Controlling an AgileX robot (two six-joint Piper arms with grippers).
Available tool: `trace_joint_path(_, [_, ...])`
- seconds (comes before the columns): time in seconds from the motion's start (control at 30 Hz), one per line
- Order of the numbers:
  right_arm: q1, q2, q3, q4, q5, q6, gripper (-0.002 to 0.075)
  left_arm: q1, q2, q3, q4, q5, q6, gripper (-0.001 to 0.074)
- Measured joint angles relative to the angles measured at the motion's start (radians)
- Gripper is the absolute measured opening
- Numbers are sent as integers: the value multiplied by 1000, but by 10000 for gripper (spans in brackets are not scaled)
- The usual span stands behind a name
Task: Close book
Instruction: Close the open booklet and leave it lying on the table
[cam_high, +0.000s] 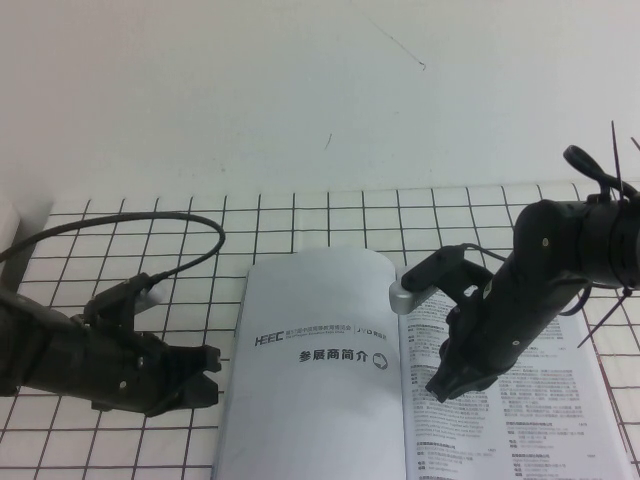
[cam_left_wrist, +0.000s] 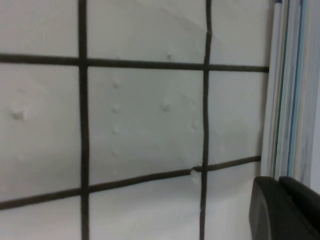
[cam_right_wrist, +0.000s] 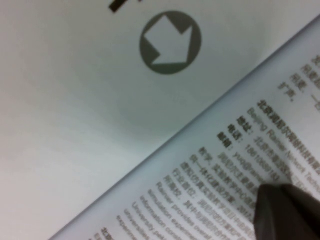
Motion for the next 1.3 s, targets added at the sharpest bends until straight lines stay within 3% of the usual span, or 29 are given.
trace_joint_path(0.57, [0, 4, 0, 6, 0, 8, -3, -8, 51, -6, -27, 20, 21, -4])
trace_joint_path(1.3, [0, 21, -6, 12, 3, 15, -3, -8, 76, -8, -418, 229, 305, -4])
